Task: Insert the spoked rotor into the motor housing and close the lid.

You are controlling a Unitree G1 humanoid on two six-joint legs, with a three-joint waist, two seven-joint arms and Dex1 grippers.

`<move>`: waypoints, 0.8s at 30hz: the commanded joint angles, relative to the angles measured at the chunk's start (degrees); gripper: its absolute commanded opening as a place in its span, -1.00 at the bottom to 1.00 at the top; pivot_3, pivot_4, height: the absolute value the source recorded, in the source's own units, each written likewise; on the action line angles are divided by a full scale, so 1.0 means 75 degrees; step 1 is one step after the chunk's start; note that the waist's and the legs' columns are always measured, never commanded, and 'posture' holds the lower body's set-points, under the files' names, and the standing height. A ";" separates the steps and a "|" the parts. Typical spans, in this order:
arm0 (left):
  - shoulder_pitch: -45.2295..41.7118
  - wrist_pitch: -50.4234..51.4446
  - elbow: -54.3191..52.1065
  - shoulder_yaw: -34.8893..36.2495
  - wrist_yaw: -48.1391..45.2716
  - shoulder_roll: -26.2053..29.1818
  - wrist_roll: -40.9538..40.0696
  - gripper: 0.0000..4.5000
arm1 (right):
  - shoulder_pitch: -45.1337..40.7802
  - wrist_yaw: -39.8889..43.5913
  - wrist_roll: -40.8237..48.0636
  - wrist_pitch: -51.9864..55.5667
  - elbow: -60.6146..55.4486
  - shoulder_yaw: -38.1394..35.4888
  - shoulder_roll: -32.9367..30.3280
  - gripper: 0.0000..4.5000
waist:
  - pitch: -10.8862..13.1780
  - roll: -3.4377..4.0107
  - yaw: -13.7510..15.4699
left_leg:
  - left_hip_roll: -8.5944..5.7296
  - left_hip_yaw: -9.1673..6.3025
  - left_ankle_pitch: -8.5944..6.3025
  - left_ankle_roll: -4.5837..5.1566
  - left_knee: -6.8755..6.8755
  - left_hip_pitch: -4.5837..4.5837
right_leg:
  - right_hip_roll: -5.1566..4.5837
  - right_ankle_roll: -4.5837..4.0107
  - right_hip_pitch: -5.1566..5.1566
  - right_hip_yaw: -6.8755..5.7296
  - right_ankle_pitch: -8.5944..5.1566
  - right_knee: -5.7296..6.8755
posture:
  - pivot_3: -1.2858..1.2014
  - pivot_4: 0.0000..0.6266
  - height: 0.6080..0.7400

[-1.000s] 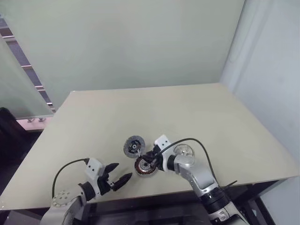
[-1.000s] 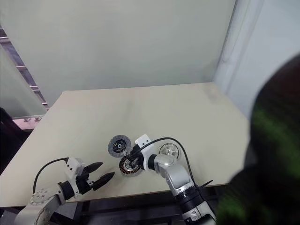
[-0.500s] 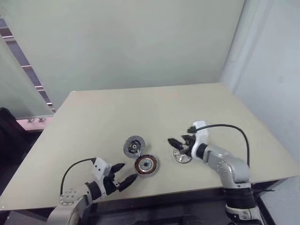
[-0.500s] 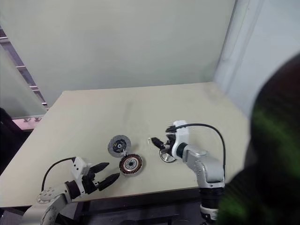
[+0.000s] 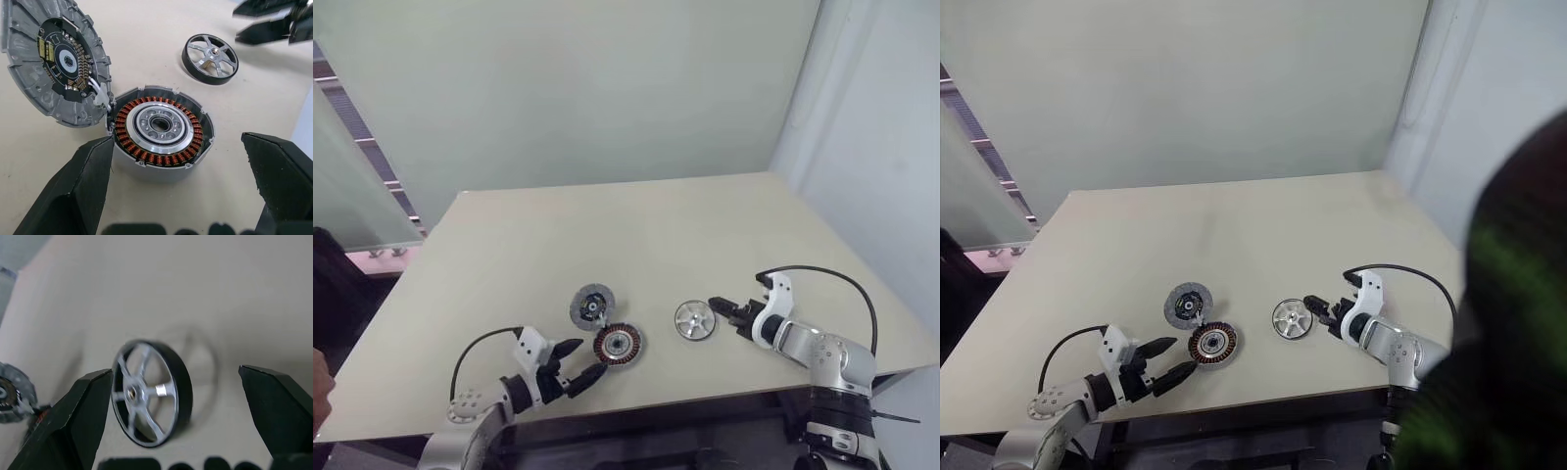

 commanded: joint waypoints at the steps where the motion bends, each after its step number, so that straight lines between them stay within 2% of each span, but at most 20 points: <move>1: -0.0131 -0.0141 -0.0101 -0.0008 -0.0074 0.0018 -0.0007 1.00 | -0.0123 0.0076 0.0204 -0.0194 0.0332 0.0051 -0.0007 0.99 | 0.0000 0.0000 0.0000 | 0.0000 0.0000 0.0000 0.0001 0.0000 0.0000 | 0.0000 0.0000 0.0000 0.0000 0.0000 0.0000 | 0.03 -1.00 1.00; 9: -0.0101 -0.0096 -0.0160 0.0012 -0.0087 0.0065 -0.0007 1.00 | -0.0177 0.0081 0.0492 -0.0220 0.0783 0.0138 0.0304 0.99 | -0.0001 0.0000 -0.0026 | 0.0003 0.0005 -0.0001 0.0003 0.0000 0.0004 | 0.0001 0.0000 0.0002 0.0001 0.0000 0.0000 | 0.03 -1.00 1.00; 10: -0.0098 -0.0090 -0.0165 0.0015 -0.0089 0.0068 -0.0006 1.00 | -0.0179 0.0060 0.0527 -0.0231 0.0797 0.0118 0.0358 0.92 | -0.0001 0.0001 -0.0033 | 0.0005 0.0005 -0.0002 0.0003 0.0000 0.0004 | 0.0002 0.0000 0.0002 0.0001 0.0000 0.0001 | 0.03 -1.00 1.00; 13: -0.0095 -0.0079 -0.0175 0.0017 -0.0086 0.0069 -0.0003 1.00 | -0.0177 -0.0006 0.0643 -0.0214 0.0800 0.0053 0.0459 0.61 | 0.0001 0.0003 -0.0036 | 0.0007 0.0005 -0.0002 0.0003 0.0000 0.0004 | 0.0004 0.0000 0.0000 0.0001 0.0000 0.0001 | 0.03 -1.00 1.00; 20: -0.0098 -0.0071 -0.0173 -0.0014 -0.0070 0.0048 0.0017 1.00 | -0.0135 -0.0239 0.0818 -0.0215 0.0764 -0.0135 0.0542 -0.48 | -0.0001 0.0008 -0.0011 | 0.0001 0.0004 -0.0005 0.0008 0.0001 -0.0001 | 0.0001 0.0000 0.0000 0.0004 0.0000 -0.0004 | 0.03 -1.00 1.00; 24: -0.0132 -0.0085 -0.0142 -0.0034 -0.0077 0.0029 0.0031 1.00 | -0.0122 -0.0415 0.0982 -0.0256 0.0782 -0.0190 0.0488 -0.81 | -0.0012 0.0019 0.0011 | 0.0004 0.0003 -0.0005 0.0010 0.0004 0.0011 | 0.0002 0.0000 0.0015 0.0001 0.0000 -0.0003 | 0.03 -1.00 1.00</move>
